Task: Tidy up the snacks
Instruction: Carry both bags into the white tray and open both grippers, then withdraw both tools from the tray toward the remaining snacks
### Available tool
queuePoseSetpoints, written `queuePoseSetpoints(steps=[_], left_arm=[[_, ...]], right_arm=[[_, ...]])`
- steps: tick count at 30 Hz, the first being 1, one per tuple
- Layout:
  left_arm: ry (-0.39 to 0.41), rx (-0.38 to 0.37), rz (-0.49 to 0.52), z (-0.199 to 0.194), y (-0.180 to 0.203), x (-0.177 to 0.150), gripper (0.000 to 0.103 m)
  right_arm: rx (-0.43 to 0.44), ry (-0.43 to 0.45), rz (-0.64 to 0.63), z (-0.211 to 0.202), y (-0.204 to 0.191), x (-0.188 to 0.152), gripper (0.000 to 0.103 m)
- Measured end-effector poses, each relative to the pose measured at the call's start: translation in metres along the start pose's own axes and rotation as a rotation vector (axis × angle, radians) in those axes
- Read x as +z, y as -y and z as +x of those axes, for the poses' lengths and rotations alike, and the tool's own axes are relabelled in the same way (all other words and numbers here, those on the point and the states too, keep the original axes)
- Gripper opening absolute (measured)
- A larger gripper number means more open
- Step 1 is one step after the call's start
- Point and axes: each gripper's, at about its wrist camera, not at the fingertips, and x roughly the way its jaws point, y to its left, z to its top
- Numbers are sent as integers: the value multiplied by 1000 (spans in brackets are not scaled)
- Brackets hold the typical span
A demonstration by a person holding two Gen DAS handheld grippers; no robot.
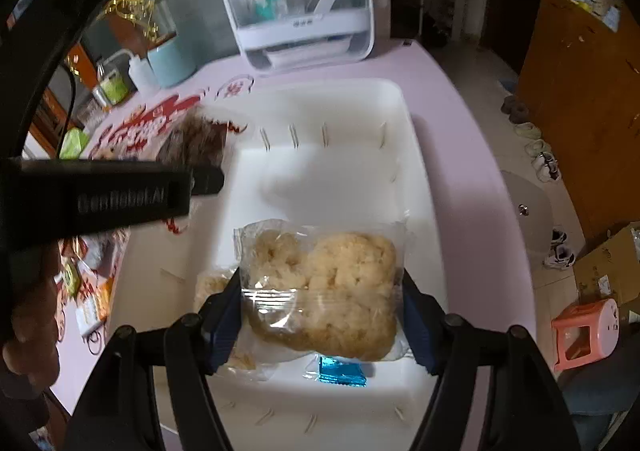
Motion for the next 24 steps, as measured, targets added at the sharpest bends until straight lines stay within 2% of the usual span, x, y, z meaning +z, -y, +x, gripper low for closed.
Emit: queuePoseSetpoints(steps=[1,2,4,8,13,24], left_arm=[[-7,-3,-11,5,-2,2,46],[-16,-17,-19,8,-4,3,67],[-15,-43,-57,11,-9,6,87],[-11,-53,-102,8,-19,6,87],[-22,-70,-135,0,-27,-1,87],[98,-20,-81,-53,-26,-32,87]], right_arm=[[8,-11,-9,5,-1,0,72],[10,-18,-20,9,-3,-1,74],[4,-16,-36,12,-6,-2,78],[13,-1,-58,11,-10,-4,86],[25,16,-63,2,-12,-6,89],[36,33,-44,-22,-17,-17,89]])
